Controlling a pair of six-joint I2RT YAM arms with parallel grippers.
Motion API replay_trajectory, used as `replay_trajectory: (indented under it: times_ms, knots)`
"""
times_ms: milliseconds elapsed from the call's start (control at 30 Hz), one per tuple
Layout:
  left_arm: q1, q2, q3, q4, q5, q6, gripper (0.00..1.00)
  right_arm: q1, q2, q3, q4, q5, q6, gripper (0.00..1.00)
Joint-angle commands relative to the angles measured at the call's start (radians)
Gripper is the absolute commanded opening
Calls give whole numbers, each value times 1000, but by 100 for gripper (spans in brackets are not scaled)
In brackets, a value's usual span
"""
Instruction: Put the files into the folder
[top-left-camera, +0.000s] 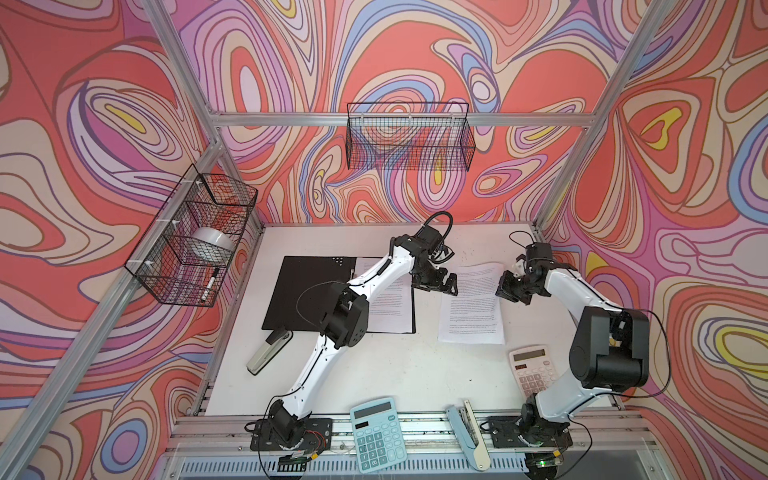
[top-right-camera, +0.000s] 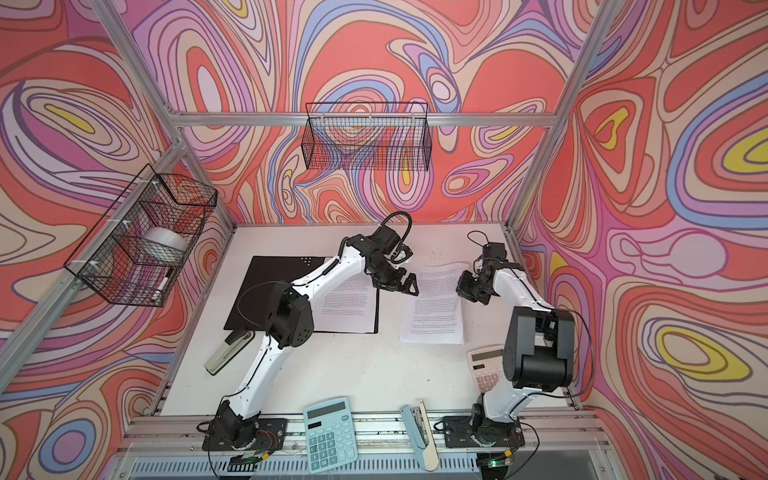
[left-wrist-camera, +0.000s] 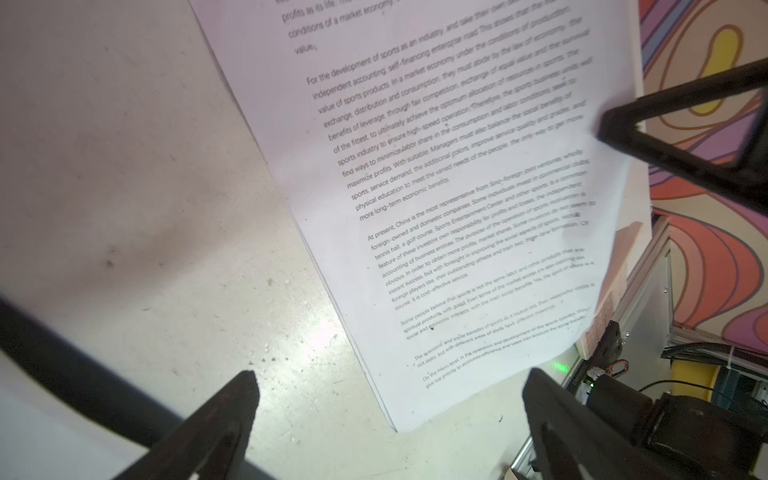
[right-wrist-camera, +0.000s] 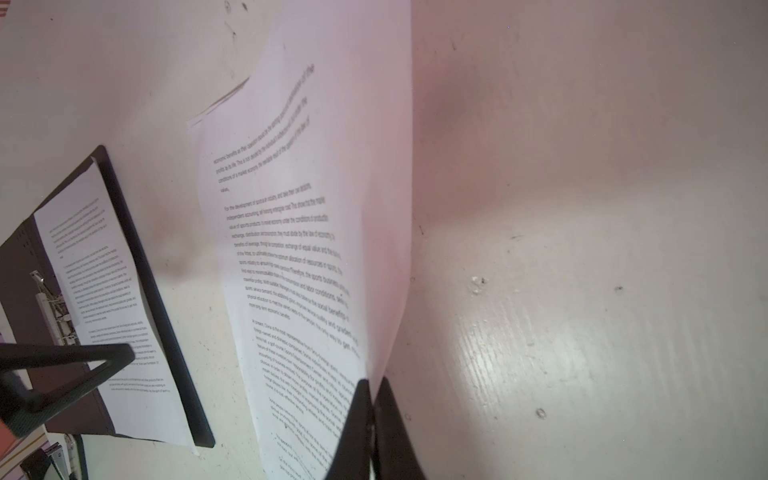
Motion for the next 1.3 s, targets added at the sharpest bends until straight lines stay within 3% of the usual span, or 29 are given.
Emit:
replay_trajectory:
  times_ms: [0,567,1267]
  knots:
    - [10,-65,34,-42,15,23,100,-1,-17,17,-17,-5,-15,0]
    - [25,-79,3,-84,50,-18,100,0,67,-18,33,23,-1,3]
    - [24,-71,-28,-64,70,-48,100,-1,151,-39,68,62,-3,17]
